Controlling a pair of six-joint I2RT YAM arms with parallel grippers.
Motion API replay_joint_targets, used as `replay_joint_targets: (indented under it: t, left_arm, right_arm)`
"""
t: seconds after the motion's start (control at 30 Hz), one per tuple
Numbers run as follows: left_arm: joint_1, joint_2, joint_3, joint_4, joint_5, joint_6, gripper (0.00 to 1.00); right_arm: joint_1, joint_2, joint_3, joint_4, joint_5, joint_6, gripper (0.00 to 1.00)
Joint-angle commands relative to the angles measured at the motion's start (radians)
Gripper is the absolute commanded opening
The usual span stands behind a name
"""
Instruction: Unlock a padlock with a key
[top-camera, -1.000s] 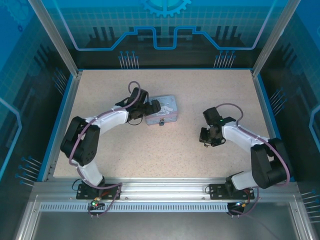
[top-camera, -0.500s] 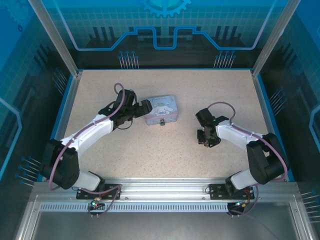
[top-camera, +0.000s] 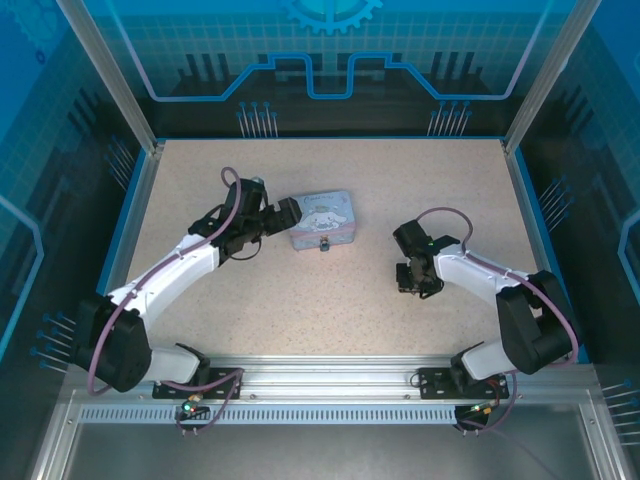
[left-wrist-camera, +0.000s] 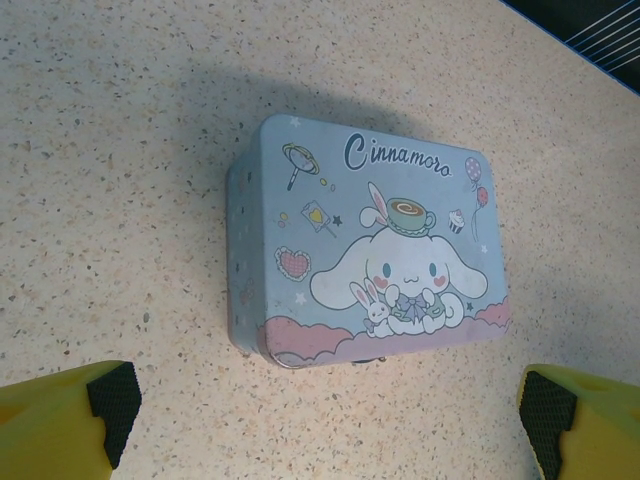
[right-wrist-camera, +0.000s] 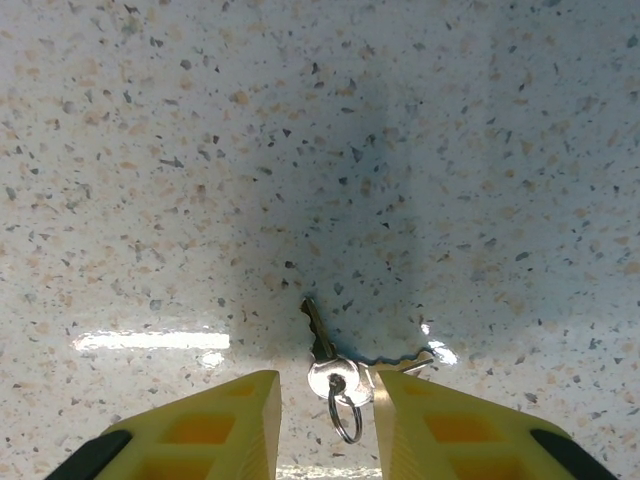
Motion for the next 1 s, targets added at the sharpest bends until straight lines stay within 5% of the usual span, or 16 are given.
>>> replay_joint_targets:
  t: [0.0, 0.97]
  left_arm:
    - [0.001, -0.025, -0.017, -0.019, 0.017, -0.014, 0.99]
    - [0.001, -0.022, -0.019, 0.015, 0.047, -0.022, 0.99]
  right_arm:
    - [0.010, 0.016, 0.000, -0.020, -0.021, -0.006, 0.32]
    - [0.044, 0.078, -0.004, -0.039, 0.025, 0.088, 0.29]
